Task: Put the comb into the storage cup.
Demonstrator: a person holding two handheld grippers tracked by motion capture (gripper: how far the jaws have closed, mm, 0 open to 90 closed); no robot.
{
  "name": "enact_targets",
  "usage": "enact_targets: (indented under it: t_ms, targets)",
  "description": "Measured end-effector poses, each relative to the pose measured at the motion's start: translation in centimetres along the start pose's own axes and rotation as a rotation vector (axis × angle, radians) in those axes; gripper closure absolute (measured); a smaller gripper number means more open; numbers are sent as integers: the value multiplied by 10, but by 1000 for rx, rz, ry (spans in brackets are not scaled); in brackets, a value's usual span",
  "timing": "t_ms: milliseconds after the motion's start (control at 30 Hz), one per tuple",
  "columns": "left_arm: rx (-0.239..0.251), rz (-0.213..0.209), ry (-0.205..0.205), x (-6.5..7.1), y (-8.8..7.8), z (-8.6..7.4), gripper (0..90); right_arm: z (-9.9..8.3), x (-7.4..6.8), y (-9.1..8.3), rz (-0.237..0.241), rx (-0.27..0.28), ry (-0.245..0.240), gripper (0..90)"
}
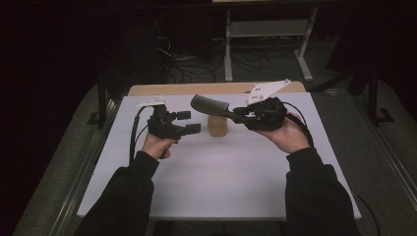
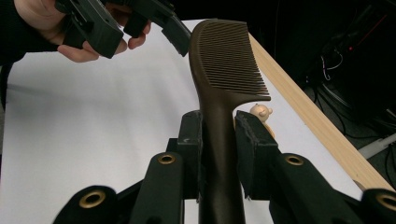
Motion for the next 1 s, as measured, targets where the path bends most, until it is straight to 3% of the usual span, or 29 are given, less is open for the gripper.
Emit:
enact_targets:
  t_ms: [300, 567, 733, 1000]
  targets:
    - [46, -38, -29, 4, 11, 11, 0, 4, -4, 8, 8, 8, -10, 716]
    - [53, -23, -6, 4, 17, 15, 31, 5, -11, 13, 38, 13, -10, 716]
    - [101, -15, -44, -1, 15, 19, 68, 4, -13, 15, 45, 8, -17, 716]
    - [156, 4, -61, -4, 10, 27, 178, 4, -14, 16, 46, 4, -19, 716]
Point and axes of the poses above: each handheld gripper's, and its own axes: y roughly forward along the jaws, z roughly out of its top, x roughly to its right, the point moved 8 cm from there along y, roughly forward along the jaws, and after that the axes turned 14 degrees about y, right-handed, at the moved point
